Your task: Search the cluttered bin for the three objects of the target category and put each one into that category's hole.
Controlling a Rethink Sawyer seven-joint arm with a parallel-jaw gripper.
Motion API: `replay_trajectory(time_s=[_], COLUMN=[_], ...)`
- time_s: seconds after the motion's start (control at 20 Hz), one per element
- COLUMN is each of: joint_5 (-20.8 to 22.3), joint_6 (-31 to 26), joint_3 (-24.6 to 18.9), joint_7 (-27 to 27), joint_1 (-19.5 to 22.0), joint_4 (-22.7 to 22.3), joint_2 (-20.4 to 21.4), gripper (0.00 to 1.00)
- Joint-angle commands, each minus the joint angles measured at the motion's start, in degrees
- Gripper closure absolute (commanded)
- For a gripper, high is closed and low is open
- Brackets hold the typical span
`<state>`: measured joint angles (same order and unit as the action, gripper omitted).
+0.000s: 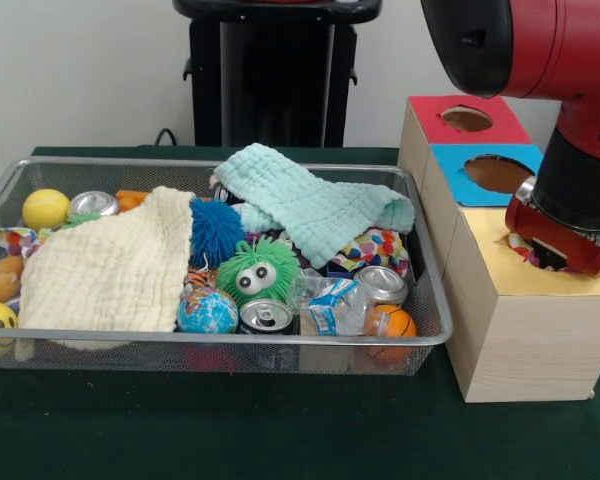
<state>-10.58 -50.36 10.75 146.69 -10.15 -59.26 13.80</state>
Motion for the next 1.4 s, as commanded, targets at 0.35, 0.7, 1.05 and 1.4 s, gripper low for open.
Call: replay_trajectory(time_s=[0.35,0.7,1.05,1.4], joint_5=[1.35,1.14,-0.10,-0.37], joint_6=[4.52,4.05,-0.44,-6.07], joint_3=[-3.05,-3.22,-3.50,-2.83], joint_7=[3.49,3.19,2.37,2.84], joint_1=[4.45,4.41,5.09,4.80], joint_4=[-3.89,-5.05,-6.08,-4.42], joint_2=[-6.38,-4.77,-0.35,1.75], gripper=[1.00,1.00,1.00,1.00])
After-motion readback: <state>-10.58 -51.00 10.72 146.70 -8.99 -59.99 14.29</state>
